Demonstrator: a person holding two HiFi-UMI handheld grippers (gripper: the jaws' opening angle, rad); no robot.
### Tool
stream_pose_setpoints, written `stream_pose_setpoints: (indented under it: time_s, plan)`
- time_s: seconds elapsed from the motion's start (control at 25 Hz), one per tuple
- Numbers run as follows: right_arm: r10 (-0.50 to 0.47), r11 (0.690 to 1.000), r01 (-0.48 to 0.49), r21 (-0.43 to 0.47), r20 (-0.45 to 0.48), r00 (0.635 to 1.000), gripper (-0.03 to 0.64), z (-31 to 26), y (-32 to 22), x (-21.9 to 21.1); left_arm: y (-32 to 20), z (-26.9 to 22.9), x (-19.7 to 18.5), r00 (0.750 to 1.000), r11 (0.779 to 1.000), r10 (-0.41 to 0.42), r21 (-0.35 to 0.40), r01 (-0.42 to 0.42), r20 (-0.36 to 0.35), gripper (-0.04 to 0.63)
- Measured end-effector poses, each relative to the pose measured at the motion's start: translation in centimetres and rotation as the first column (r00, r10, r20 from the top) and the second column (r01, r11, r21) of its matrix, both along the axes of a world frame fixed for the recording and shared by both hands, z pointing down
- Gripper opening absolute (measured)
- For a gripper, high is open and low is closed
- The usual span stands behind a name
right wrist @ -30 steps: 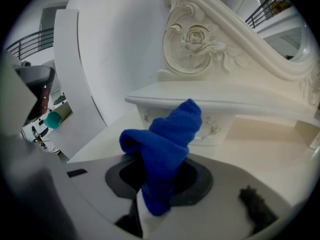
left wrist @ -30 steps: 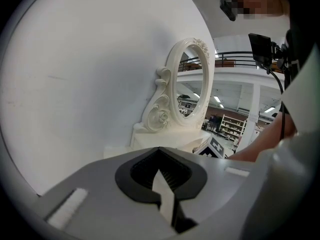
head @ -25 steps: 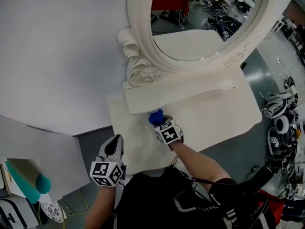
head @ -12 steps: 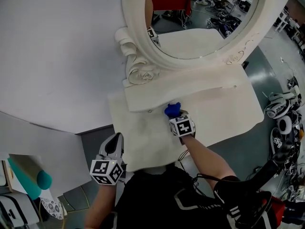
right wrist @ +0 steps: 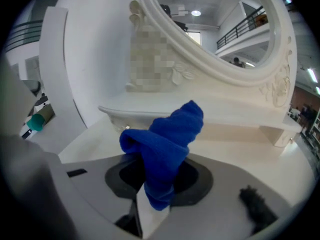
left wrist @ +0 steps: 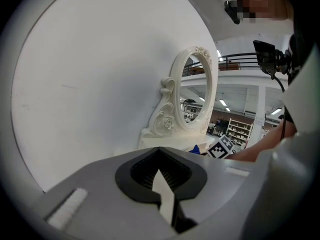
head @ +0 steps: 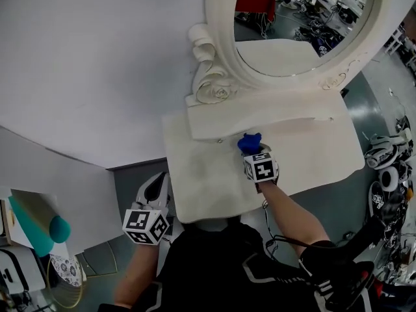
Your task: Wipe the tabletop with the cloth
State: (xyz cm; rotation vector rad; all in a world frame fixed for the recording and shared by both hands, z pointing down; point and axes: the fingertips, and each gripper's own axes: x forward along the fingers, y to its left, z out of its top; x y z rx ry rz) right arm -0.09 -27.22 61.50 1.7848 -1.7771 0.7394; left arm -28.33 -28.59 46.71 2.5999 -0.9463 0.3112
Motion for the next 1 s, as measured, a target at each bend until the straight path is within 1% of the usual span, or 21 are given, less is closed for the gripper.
stream_pose_setpoints:
  time_s: [0.08,0.16,0.32,0.4,0.48,0.6,0.76,0.88,1.0]
  plan:
    - [-0.057,0.998,0.056,0.037,0.015,0.998,0.121,-1.5,-0.6,-3.9,-0.3,0.0,-1.0,1.0,1.0,-0.01,-0.001,0.01,-0.007,0.009]
    - [-0.102,0.993,0.099,0.065,0.057,0.993,0.121,-2.6,-1.2,-8.1,-0.6,-0.2,-2.0,1.0,1.0,-0.016,-0.001,0.016,-0.013,0.009]
    - [-0.208,0.976,0.2,0.083,0.111,0.972,0.121,-3.7,-2.4,-15.8,-0.9,-0.6,-3.9,0.999,1.0,-0.025,0.008,0.025,-0.025,0.009]
    - [-0.252,0.966,0.243,0.088,0.121,0.96,0.121,-3.9,-3.1,-19.0,-1.3,-0.7,-4.9,0.999,0.999,-0.03,0.01,0.03,-0.026,0.009]
    - [-0.277,0.959,0.266,0.097,0.123,0.953,0.121,-4.0,-3.7,-21.3,-1.6,-0.8,-5.8,0.999,0.999,-0.031,0.01,0.032,-0.027,0.009]
    - [-0.285,0.956,0.273,0.103,0.128,0.95,0.121,-4.0,-4.2,-23.3,-2.0,-0.8,-6.9,0.999,1.0,-0.028,0.011,0.028,-0.03,0.009]
    - [-0.269,0.962,0.262,0.078,0.12,0.956,0.121,-2.8,-4.8,-23.9,-2.6,-0.7,-7.8,0.999,1.0,-0.01,0.004,0.01,-0.053,0.009]
    - [-0.266,0.964,0.262,0.053,0.083,0.96,0.121,-1.3,-6.0,-23.9,-3.1,-0.5,-7.9,0.997,0.999,0.035,-0.001,-0.035,-0.072,0.009]
    - [-0.233,0.972,0.231,0.038,0.066,0.97,0.121,-0.1,-7.0,-22.8,-3.4,-0.1,-7.4,0.995,0.997,0.076,0.007,-0.076,-0.056,0.009]
